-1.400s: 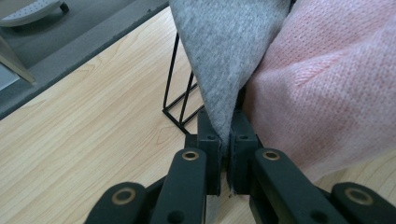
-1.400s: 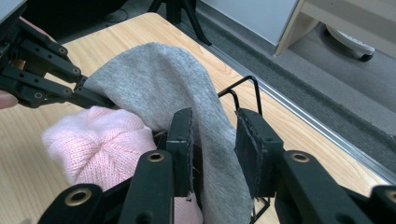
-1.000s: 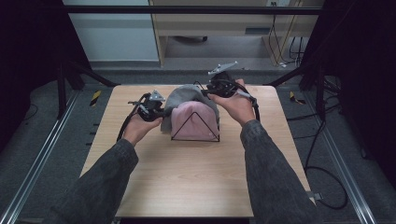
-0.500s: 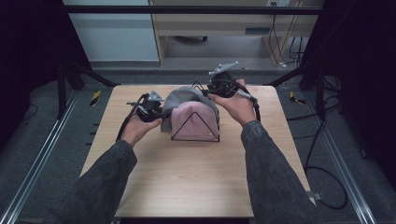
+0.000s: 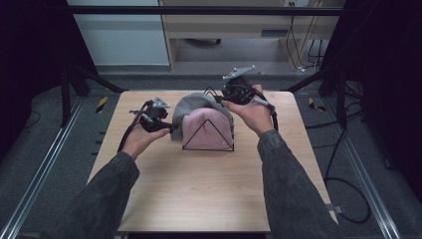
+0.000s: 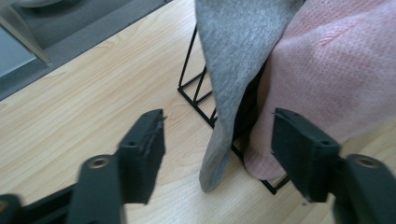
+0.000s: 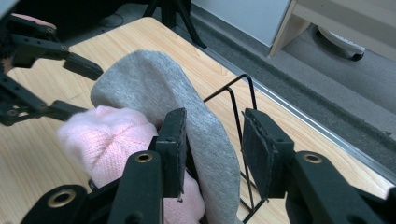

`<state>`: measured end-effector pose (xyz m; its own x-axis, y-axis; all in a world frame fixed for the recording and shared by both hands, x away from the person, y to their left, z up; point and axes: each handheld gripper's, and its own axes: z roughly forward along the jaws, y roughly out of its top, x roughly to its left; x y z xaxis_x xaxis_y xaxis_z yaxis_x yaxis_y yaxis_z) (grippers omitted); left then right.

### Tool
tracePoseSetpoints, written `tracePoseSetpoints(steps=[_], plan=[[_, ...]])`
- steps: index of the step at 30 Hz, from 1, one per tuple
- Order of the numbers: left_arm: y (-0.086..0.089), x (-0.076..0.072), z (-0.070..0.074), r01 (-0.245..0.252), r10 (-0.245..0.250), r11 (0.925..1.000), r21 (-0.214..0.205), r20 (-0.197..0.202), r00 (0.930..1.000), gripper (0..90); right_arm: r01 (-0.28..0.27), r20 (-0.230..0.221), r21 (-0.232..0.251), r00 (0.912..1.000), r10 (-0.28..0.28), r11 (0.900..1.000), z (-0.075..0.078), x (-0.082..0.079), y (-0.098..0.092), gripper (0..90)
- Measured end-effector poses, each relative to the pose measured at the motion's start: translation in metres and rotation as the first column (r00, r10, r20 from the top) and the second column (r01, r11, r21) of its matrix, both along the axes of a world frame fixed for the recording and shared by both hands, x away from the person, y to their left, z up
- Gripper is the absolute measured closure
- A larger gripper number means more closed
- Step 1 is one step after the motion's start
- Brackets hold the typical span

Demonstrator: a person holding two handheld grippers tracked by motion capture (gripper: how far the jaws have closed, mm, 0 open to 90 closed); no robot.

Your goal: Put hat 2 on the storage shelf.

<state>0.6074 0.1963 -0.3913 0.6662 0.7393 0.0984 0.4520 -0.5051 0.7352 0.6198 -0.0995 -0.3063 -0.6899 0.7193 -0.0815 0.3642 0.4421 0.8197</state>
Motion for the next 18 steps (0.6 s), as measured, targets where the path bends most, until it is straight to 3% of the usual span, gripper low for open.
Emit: tracePoseSetpoints(steps=[5, 9, 18], plan=[[0.008, -0.009, 0.009, -0.010, 0.010, 0.9999, -0.004, 0.002, 0.9999, 22.2, 0.009, 0.003, 0.016, 1.0000, -0.009, 0.9998, 0.002, -0.003, 0.003, 56.4], [0.013, -0.018, 0.015, -0.016, 0.016, 0.9994, -0.029, -0.004, 0.9999, 16.8, 0.022, 0.013, 0.005, 0.9997, -0.022, 0.9997, 0.004, -0.008, 0.008, 50.6], [0.015, -0.045, 0.016, 0.005, -0.006, 0.9983, -0.059, -0.012, 0.9999, 11.1, 0.048, 0.025, 0.013, 0.9985, -0.049, 0.9987, 0.001, -0.020, 0.011, 29.8]])
